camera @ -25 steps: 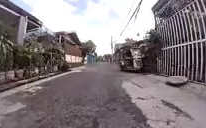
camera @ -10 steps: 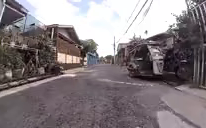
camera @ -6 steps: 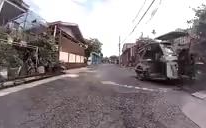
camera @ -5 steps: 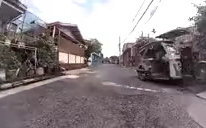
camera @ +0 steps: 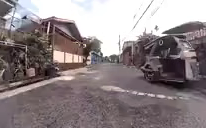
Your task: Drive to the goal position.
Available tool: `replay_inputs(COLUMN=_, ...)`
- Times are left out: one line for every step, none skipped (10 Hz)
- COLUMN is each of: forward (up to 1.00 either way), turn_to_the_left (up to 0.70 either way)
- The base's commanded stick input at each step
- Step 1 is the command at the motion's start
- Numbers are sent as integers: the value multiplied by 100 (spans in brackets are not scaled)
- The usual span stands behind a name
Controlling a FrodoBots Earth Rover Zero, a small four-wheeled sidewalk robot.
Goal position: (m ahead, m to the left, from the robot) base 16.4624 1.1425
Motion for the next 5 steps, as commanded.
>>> replay_inputs(forward=100, turn_to_the_left=0)
replay_inputs(forward=100, turn_to_the_left=-1)
replay_inputs(forward=100, turn_to_the_left=-8)
replay_inputs(forward=100, turn_to_the_left=-38)
replay_inputs(forward=100, turn_to_the_left=-32)
